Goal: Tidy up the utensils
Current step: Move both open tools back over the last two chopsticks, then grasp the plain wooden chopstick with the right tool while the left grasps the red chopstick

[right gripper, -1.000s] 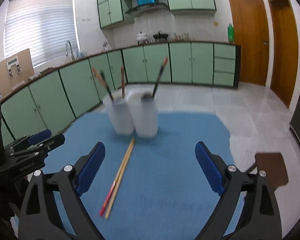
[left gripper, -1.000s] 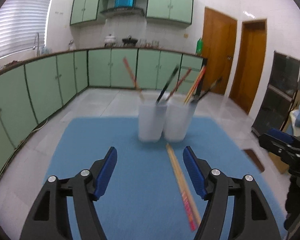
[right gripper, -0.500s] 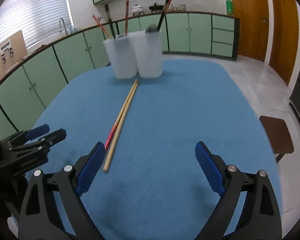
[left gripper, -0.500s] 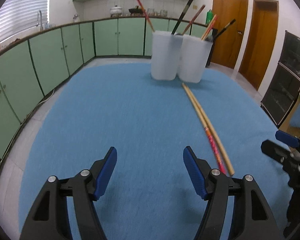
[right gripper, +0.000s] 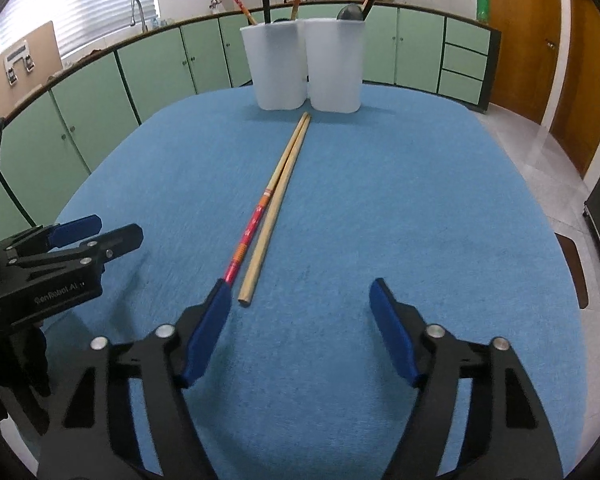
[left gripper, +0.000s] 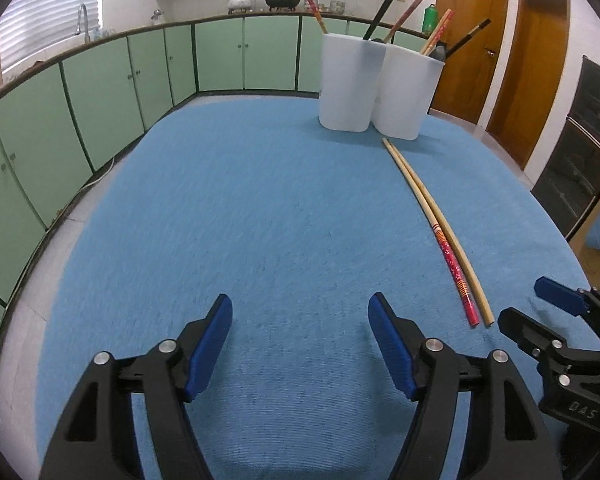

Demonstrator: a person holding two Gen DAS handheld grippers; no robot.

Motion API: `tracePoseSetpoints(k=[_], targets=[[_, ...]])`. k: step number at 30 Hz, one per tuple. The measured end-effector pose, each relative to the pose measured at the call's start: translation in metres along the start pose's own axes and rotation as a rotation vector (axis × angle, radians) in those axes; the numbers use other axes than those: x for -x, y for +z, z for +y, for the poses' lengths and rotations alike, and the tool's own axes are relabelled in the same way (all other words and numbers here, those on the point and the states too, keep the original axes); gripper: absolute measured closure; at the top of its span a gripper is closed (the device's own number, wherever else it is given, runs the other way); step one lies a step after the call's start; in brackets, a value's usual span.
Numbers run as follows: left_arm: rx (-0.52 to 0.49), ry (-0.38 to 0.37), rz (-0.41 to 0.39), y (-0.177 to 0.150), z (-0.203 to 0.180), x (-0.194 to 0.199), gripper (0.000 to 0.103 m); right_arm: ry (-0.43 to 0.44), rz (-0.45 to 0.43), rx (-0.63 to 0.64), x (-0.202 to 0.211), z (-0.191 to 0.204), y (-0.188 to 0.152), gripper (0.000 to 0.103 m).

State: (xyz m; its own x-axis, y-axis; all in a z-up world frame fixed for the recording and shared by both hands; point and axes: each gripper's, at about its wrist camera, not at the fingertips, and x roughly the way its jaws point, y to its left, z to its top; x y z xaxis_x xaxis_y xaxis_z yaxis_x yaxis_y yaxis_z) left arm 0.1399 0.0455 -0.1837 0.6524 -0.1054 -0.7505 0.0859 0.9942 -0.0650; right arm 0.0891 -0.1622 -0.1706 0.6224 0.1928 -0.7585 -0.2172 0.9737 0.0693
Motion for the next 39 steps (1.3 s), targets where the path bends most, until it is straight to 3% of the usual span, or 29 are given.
tracePoseSetpoints(k=[20,24,30,39], targets=[[-0.003,-0.001,0.019,-0.001,-0.001,-0.004,0.033,-0.005,0.045,0.053,-0.011,0.02,0.005,0.076],[-0.006,0.002,0.019,-0.001,-0.002,-0.004,0.033,0.015,0.043,0.056,-0.011,0.02,0.005,0.096],[-0.022,0.001,0.017,-0.001,-0.009,-0.003,0.033,0.033,0.04,0.026,-0.007,0.007,0.004,0.096],[-0.043,-0.071,0.013,-0.002,-0.038,0.001,0.033,0.02,0.036,-0.041,0.002,-0.025,-0.004,0.097]])
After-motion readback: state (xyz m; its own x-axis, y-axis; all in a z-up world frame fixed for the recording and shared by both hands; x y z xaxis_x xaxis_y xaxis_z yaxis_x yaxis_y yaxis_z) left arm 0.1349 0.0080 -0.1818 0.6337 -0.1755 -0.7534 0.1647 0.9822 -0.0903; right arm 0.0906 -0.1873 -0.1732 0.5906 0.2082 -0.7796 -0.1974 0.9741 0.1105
